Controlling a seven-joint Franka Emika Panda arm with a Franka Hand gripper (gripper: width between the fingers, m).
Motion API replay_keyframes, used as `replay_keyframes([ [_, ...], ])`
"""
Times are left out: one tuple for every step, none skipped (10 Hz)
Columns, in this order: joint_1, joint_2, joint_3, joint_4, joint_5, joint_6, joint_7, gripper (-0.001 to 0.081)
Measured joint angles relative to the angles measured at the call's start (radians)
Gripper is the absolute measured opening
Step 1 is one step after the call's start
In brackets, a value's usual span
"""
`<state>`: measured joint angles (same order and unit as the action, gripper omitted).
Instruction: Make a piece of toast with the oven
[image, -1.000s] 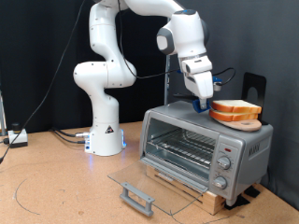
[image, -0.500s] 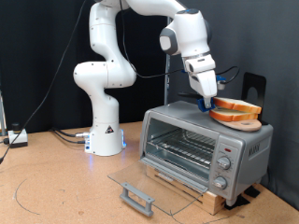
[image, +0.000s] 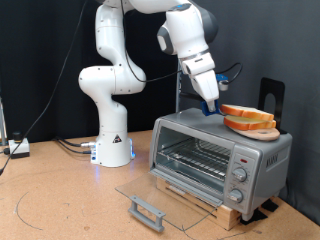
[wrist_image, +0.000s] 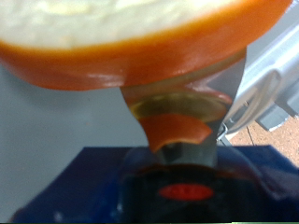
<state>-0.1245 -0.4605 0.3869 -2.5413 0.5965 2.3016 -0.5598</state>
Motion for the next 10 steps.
replay_keyframes([
  [-0.002, -0.006, -0.016, 0.0, 0.0, -0.01, -0.007, 0.0404],
  [-0.003, -0.01, -0.03, 0.0, 0.0, -0.016, -0.016, 0.0404],
  [-0.003, -0.013, -0.041, 0.0, 0.0, -0.021, -0.026, 0.0404],
  [-0.003, -0.015, -0.048, 0.0, -0.005, -0.03, -0.033, 0.0404],
  [-0.004, -0.016, -0.049, 0.0, -0.019, -0.045, -0.035, 0.0404],
  [-0.005, -0.015, -0.049, 0.0, -0.041, -0.063, -0.035, 0.0404],
  [-0.006, -0.014, -0.047, 0.0, -0.065, -0.074, -0.034, 0.0404],
  [-0.006, -0.009, -0.039, 0.0, -0.093, -0.079, -0.028, 0.0404],
  [-0.007, -0.002, -0.023, -0.001, -0.118, -0.079, -0.012, 0.0404],
  [-0.007, 0.007, -0.006, -0.002, -0.133, -0.079, 0.009, 0.0404],
])
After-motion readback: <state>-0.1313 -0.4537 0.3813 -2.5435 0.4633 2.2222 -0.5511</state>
